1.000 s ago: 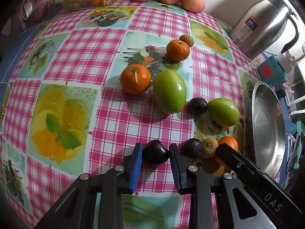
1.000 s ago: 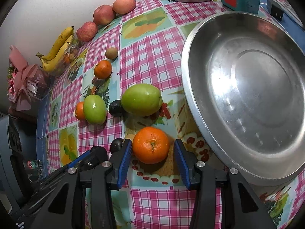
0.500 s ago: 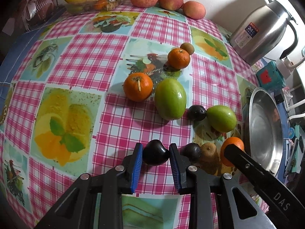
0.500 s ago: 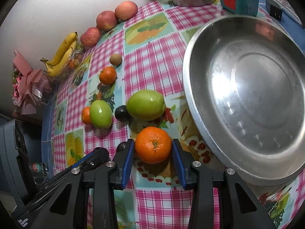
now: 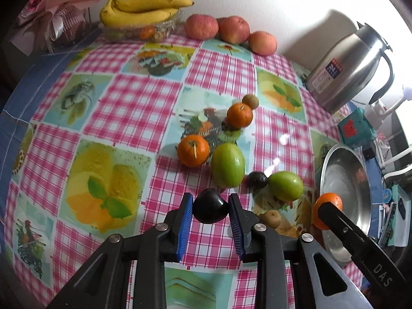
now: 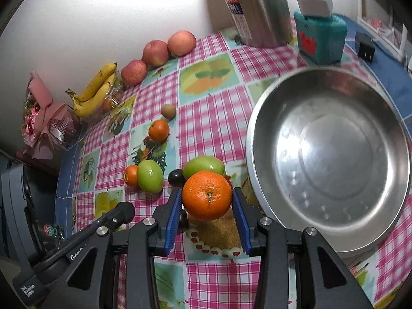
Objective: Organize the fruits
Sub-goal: 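Close the right tool on the tangerine while the left tool grips the dark plum, lift both, then carry both fruits over the steel basin and open both tools to drop them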
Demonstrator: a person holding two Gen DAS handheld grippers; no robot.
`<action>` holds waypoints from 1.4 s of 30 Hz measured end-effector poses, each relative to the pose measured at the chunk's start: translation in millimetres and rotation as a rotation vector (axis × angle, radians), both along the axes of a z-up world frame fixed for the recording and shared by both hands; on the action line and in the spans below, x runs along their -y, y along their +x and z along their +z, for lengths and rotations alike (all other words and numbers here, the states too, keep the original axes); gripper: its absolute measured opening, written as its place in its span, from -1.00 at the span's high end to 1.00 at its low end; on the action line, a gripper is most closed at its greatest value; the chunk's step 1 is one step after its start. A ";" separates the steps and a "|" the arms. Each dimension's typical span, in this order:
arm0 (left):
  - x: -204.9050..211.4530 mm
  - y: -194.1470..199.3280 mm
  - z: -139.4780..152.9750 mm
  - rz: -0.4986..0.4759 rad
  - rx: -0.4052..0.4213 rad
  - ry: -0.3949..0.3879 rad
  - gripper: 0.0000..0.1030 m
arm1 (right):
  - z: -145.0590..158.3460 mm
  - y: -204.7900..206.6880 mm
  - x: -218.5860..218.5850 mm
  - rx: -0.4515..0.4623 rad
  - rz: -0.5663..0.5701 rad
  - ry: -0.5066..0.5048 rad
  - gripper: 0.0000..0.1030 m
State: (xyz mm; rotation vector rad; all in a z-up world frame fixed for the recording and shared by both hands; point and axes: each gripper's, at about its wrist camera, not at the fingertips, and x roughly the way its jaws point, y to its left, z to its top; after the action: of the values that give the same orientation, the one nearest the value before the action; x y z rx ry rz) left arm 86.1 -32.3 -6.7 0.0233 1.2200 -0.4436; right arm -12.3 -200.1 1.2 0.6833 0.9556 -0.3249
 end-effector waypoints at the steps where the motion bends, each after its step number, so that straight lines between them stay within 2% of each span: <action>1: -0.4 0.2 1.9 0.002 0.006 -0.001 0.41 | 1.6 -0.3 -0.1 0.004 0.002 -0.003 0.21; 13: 15.4 6.7 10.2 0.027 0.023 0.004 0.41 | 14.4 -5.2 9.2 -0.001 -0.014 -0.122 0.21; 21: 38.7 6.9 20.5 0.008 0.044 0.012 0.41 | 17.4 -8.5 23.7 -0.032 -0.049 -0.200 0.21; 31: 87.9 -11.0 29.9 -0.085 0.079 0.043 0.41 | 20.7 -22.3 51.8 -0.083 -0.126 -0.289 0.21; 42: 150.2 -40.1 33.6 -0.235 0.095 0.057 0.41 | 15.4 -52.7 98.1 -0.193 -0.268 -0.376 0.20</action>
State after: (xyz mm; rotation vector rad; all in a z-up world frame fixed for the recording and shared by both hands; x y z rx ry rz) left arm 46.0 -182.6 26.9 0.2355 1.1407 -0.6054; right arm -65.1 -298.2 16.5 0.4381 0.9512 -0.7976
